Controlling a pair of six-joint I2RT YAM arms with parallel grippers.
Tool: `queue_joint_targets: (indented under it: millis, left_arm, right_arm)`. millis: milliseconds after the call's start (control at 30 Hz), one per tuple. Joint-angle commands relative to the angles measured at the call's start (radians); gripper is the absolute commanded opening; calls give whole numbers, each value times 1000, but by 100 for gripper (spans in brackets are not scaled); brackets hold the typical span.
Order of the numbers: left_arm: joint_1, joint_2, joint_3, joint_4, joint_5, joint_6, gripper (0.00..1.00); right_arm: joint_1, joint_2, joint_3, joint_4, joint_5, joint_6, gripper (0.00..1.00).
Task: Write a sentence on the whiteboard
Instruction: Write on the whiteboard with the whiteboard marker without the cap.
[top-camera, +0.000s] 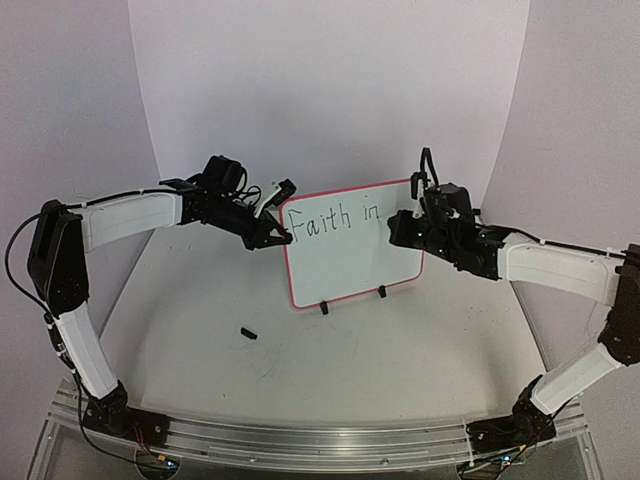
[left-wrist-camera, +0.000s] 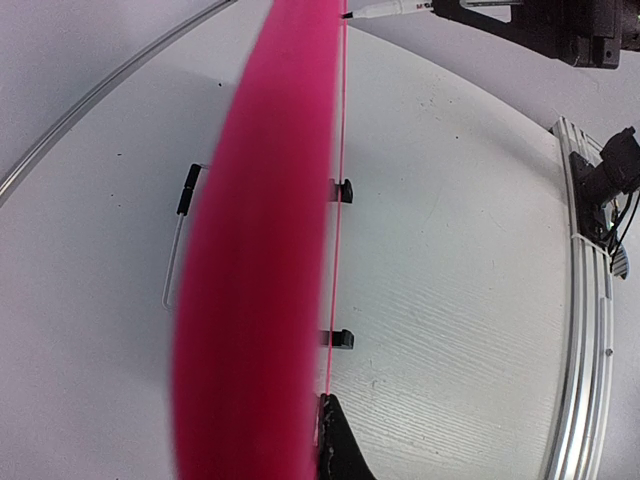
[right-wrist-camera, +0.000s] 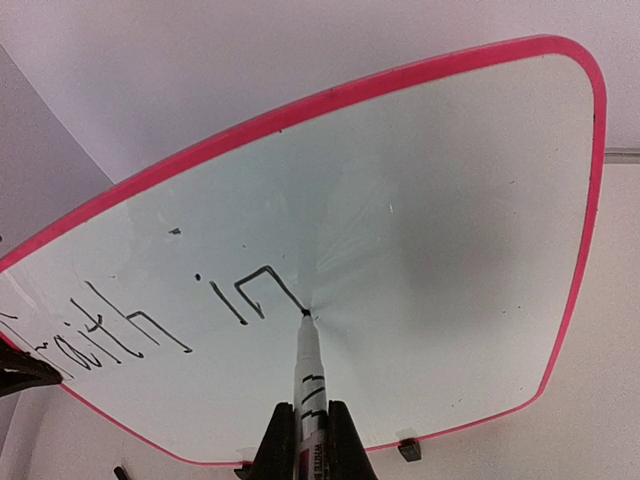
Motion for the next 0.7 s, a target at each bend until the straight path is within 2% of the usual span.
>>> queue_joint_targets:
  millis: [0,167,267,433,667]
  left_arm:
    - [-5,20,-5,-94,-119,68,0]
    - [-5,20,-2,-97,-127,65,0]
    - [-6,21,-2,-98,-126,63,0]
    - [-7,18,0,-100,-124,61,0]
    - [-8,18,-2,-101,-128,58,0]
  right_arm:
    - [-4,-88,-18,19,-22,-12,0]
    - [-5,-254,-98,6,-59,-16,0]
    - [-5,-302,-120,-27,-120,-42,0]
    - [10,-261,-146,-28,-248,-31,0]
    - [163,-109,-146,124,-204,-12,0]
